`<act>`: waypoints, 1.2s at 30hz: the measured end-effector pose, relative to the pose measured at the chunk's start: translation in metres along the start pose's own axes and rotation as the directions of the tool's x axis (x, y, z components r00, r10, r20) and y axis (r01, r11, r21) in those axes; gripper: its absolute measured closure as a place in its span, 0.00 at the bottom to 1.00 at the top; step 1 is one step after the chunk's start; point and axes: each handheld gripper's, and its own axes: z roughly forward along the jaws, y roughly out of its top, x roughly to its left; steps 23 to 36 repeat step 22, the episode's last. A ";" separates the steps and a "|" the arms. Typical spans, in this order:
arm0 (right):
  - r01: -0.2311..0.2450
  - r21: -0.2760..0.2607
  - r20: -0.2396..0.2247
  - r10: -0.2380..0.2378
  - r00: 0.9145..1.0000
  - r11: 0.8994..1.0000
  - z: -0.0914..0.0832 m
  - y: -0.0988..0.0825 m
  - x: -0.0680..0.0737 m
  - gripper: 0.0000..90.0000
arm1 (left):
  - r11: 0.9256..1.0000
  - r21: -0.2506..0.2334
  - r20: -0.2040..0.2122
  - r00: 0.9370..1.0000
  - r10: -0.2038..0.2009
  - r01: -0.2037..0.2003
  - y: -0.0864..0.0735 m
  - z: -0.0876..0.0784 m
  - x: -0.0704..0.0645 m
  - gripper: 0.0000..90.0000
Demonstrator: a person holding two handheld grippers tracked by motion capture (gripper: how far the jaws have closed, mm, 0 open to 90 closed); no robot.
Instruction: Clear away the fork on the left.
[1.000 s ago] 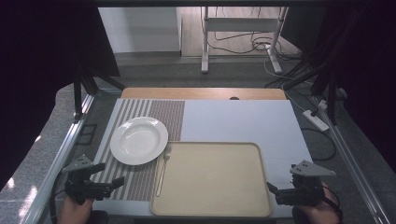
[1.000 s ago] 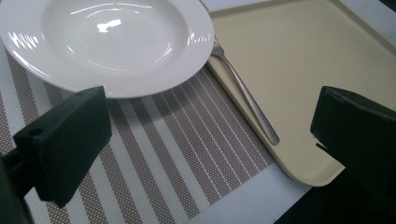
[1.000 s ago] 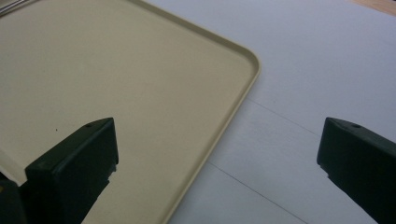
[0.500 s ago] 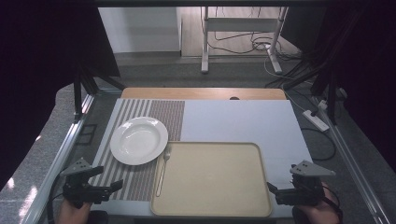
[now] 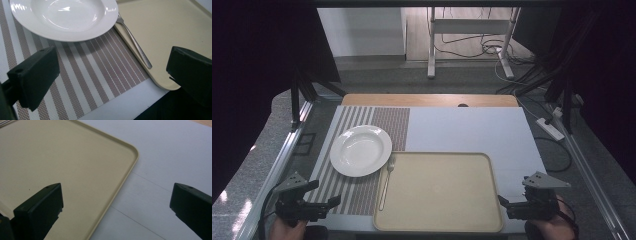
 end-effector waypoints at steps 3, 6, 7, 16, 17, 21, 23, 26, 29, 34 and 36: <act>-0.002 0.000 -0.001 0.002 1.000 1.000 0.000 0.000 0.000 0.00 | 1.000 0.000 -0.007 1.000 0.003 -0.003 -0.001 -0.001 -0.001 0.00; -0.006 0.000 -0.002 0.006 1.000 1.000 0.000 0.000 0.000 0.00 | 1.000 0.008 -0.019 1.000 0.014 -0.014 -0.002 -0.002 -0.002 0.00; -0.007 0.000 -0.001 0.007 1.000 1.000 0.000 0.000 0.000 0.00 | 1.000 0.012 -0.024 1.000 0.021 -0.020 -0.002 -0.002 -0.003 0.00; -0.009 0.007 -0.002 0.009 1.000 1.000 0.001 0.000 0.000 0.00 | 0.997 0.052 -0.051 0.997 0.066 -0.063 -0.002 0.001 -0.010 0.00; -0.009 0.008 -0.003 0.009 1.000 1.000 0.001 0.001 0.000 0.00 | 0.995 0.065 -0.055 0.996 0.074 -0.071 -0.001 0.002 -0.010 0.00; -0.008 0.013 -0.004 0.008 1.000 1.000 0.001 0.001 0.000 0.00 | 0.994 0.077 -0.054 0.995 0.079 -0.075 0.000 0.004 -0.011 0.00; -0.006 0.014 -0.003 0.006 1.000 1.000 0.001 0.000 -0.001 0.00 | 0.995 0.074 -0.051 0.996 0.075 -0.071 0.000 0.004 -0.011 0.00; -0.006 0.014 -0.003 0.006 1.000 1.000 0.001 0.000 -0.001 0.00 | 0.995 0.074 -0.051 0.996 0.075 -0.071 0.000 0.004 -0.011 0.00; -0.006 0.014 -0.003 0.006 1.000 1.000 0.001 0.000 -0.001 0.00 | 0.995 0.074 -0.051 0.996 0.075 -0.071 0.000 0.004 -0.011 0.00; -0.006 0.014 -0.003 0.006 1.000 1.000 0.001 0.000 -0.001 0.00 | 0.995 0.074 -0.051 0.996 0.075 -0.071 0.000 0.004 -0.011 0.00; -0.006 0.014 -0.003 0.006 1.000 1.000 0.001 0.000 -0.001 0.00 | 0.995 0.074 -0.051 0.996 0.075 -0.071 0.000 0.004 -0.011 0.00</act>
